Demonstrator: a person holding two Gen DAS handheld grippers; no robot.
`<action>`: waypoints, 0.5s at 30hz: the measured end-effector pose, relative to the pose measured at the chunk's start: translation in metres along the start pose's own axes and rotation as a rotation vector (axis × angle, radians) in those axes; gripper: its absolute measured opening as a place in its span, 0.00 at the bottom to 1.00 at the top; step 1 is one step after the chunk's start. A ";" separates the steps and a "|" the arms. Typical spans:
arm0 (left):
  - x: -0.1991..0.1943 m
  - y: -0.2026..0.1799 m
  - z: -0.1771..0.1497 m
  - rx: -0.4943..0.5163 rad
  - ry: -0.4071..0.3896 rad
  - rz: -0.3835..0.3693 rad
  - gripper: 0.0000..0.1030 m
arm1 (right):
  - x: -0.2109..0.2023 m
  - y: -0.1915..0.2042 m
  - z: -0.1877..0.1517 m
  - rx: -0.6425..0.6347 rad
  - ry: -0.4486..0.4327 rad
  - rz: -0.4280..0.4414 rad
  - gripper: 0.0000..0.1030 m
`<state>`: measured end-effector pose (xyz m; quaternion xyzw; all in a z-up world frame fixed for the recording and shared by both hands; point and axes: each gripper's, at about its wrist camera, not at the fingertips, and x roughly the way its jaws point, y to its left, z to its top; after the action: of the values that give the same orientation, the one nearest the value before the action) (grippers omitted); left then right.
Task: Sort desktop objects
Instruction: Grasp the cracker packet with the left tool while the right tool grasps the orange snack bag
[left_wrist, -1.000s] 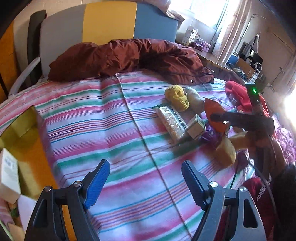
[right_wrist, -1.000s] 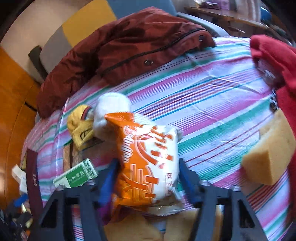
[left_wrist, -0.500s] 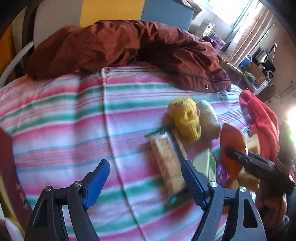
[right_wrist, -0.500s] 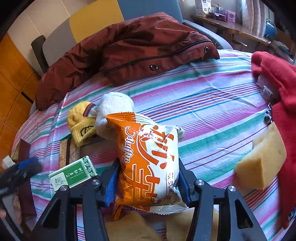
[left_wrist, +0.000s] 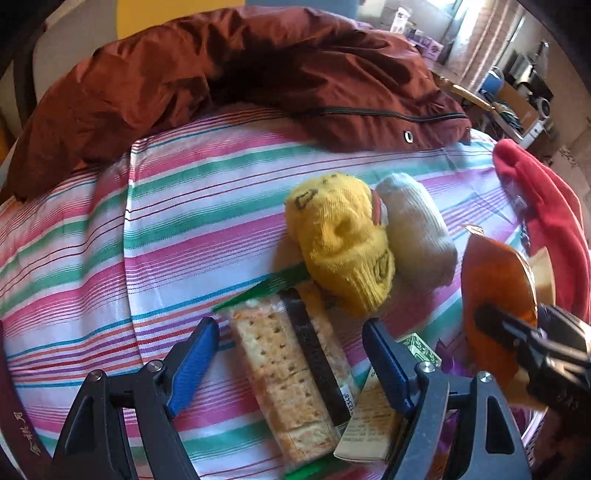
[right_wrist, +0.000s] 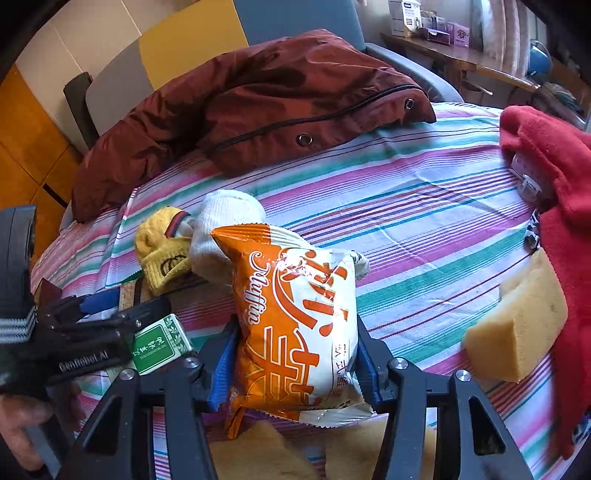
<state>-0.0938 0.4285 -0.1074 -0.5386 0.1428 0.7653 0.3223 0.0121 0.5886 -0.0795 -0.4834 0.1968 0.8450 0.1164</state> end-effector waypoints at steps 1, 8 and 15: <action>-0.003 0.005 -0.003 -0.005 -0.008 0.004 0.78 | -0.001 0.000 0.000 -0.006 0.000 -0.004 0.54; -0.013 0.022 -0.019 0.018 -0.023 0.063 0.54 | 0.000 0.009 -0.001 -0.043 -0.007 0.000 0.54; -0.011 0.015 -0.024 0.102 0.000 0.102 0.62 | 0.001 0.012 -0.004 -0.069 -0.002 -0.014 0.54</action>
<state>-0.0837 0.3999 -0.1080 -0.5137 0.2089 0.7723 0.3100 0.0099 0.5755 -0.0797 -0.4879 0.1638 0.8509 0.1056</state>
